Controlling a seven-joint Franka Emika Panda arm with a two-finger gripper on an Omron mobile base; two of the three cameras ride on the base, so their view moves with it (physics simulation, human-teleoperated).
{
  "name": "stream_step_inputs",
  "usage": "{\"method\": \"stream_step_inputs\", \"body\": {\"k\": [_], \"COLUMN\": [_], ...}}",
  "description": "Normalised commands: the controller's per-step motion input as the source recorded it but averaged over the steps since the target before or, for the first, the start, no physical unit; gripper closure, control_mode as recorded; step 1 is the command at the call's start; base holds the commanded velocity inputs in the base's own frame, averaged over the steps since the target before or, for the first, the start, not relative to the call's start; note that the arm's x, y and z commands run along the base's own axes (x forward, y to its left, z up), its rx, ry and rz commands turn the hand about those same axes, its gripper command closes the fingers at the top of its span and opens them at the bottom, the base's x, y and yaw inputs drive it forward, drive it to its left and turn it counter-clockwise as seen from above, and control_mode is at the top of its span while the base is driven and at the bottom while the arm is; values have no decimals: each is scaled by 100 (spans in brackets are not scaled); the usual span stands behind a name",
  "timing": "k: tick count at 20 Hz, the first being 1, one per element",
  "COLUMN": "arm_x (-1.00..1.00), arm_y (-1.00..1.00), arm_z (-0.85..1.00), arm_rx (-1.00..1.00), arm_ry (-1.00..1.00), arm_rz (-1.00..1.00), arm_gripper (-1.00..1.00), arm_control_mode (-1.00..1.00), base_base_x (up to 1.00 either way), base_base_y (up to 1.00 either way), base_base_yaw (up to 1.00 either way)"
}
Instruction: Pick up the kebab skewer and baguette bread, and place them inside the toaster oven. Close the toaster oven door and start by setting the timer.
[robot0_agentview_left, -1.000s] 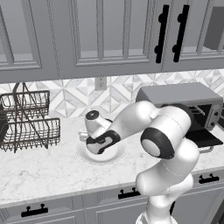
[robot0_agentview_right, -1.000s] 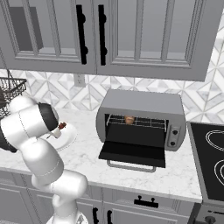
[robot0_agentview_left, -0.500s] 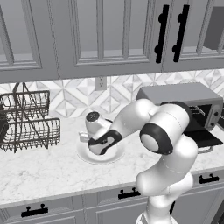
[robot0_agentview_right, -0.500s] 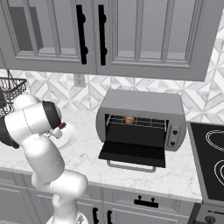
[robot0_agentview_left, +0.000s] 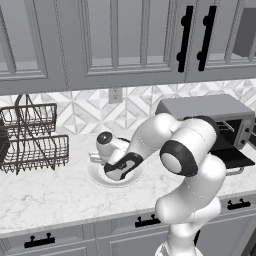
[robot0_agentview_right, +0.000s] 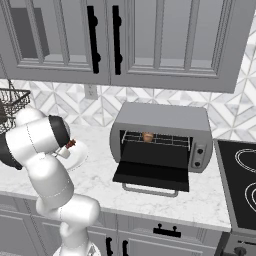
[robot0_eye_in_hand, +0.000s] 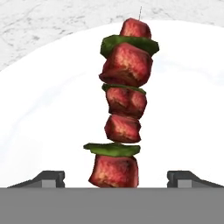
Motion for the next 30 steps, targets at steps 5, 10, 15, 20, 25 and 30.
{"method": "stream_step_inputs", "body": {"k": [5,10,15,20,25,30], "arm_x": [0,0,0,0,-4,-10], "arm_y": [0,0,0,0,0,0], "arm_z": [0,0,0,0,32,72], "arm_rx": [0,0,0,0,0,0], "arm_ry": [0,0,0,0,-2,0], "arm_rz": [0,0,0,0,1,3], "arm_gripper": [-100,100,100,100,100,100], "arm_control_mode": [-100,-100,-100,-100,-100,-100], "base_base_x": [0,0,0,0,0,0], "base_base_y": [0,0,0,0,0,0], "base_base_yaw": [0,0,0,0,0,0]}}
